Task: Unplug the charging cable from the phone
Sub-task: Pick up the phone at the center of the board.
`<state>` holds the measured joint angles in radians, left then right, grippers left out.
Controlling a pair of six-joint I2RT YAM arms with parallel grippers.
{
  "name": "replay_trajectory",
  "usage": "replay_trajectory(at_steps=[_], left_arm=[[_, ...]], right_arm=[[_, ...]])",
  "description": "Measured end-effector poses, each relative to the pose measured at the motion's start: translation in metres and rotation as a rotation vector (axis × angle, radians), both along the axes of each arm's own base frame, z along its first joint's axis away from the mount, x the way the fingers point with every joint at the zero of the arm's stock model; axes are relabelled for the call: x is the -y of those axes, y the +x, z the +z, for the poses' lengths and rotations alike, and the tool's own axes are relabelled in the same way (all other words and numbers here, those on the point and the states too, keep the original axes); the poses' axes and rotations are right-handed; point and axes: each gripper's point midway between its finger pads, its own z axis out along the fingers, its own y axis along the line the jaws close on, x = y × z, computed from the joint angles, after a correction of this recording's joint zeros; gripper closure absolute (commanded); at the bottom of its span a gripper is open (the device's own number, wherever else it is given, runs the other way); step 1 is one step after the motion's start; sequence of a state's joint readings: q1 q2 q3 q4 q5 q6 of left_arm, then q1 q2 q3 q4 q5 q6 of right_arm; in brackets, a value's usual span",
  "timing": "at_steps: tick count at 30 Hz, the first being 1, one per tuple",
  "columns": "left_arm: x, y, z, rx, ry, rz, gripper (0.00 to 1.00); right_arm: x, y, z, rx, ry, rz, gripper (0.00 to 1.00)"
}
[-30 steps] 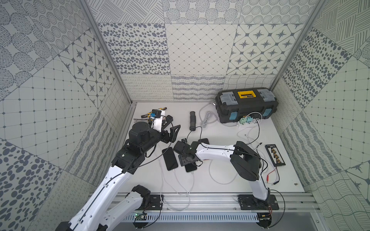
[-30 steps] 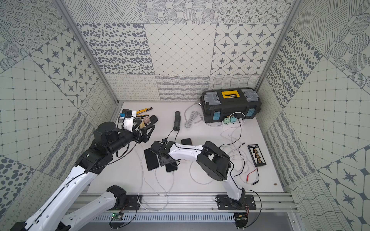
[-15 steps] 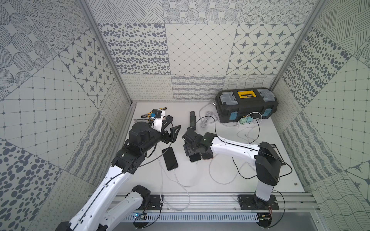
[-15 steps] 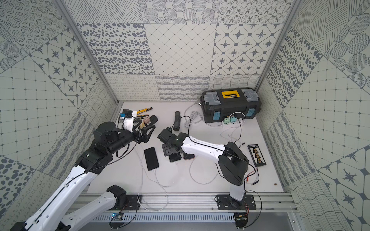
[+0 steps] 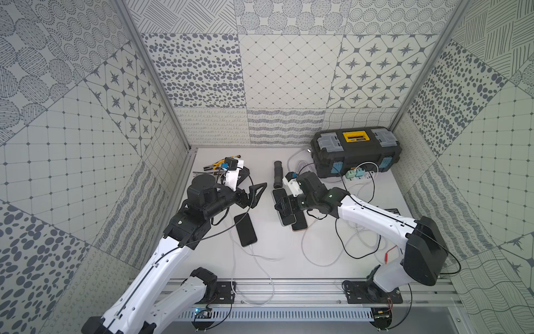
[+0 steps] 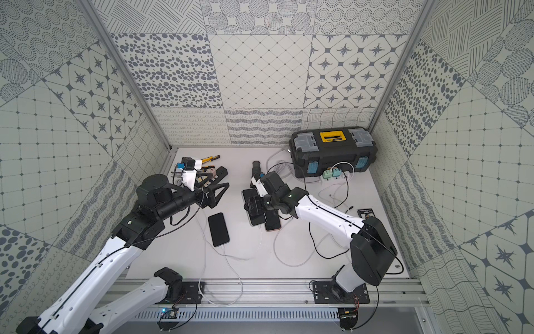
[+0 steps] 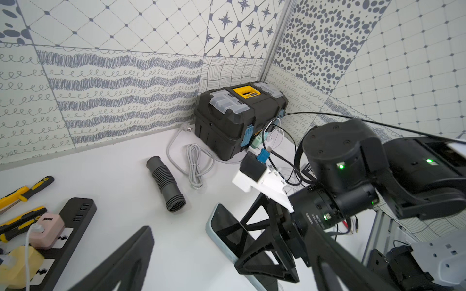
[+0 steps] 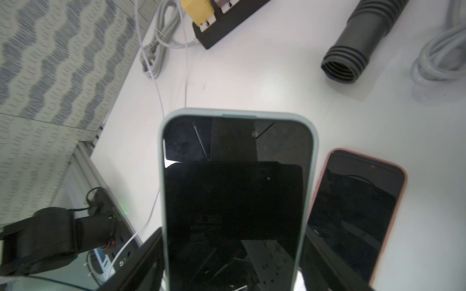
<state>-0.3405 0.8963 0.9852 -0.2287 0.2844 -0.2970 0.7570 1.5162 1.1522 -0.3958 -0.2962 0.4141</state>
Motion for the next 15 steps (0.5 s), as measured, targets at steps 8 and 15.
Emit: replay_trajectory(at_steps=[8, 15], left_arm=[[0.017, -0.009, 0.004, -0.005, -0.038, -0.113, 0.02], [0.032, -0.014, 0.014, -0.03, -0.078, -0.213, 0.02]], right_arm=[[-0.004, -0.001, 0.059, 0.008, 0.31, 0.143, 0.39], [-0.007, -0.018, 0.109, 0.021, 0.532, 0.28, 0.39]])
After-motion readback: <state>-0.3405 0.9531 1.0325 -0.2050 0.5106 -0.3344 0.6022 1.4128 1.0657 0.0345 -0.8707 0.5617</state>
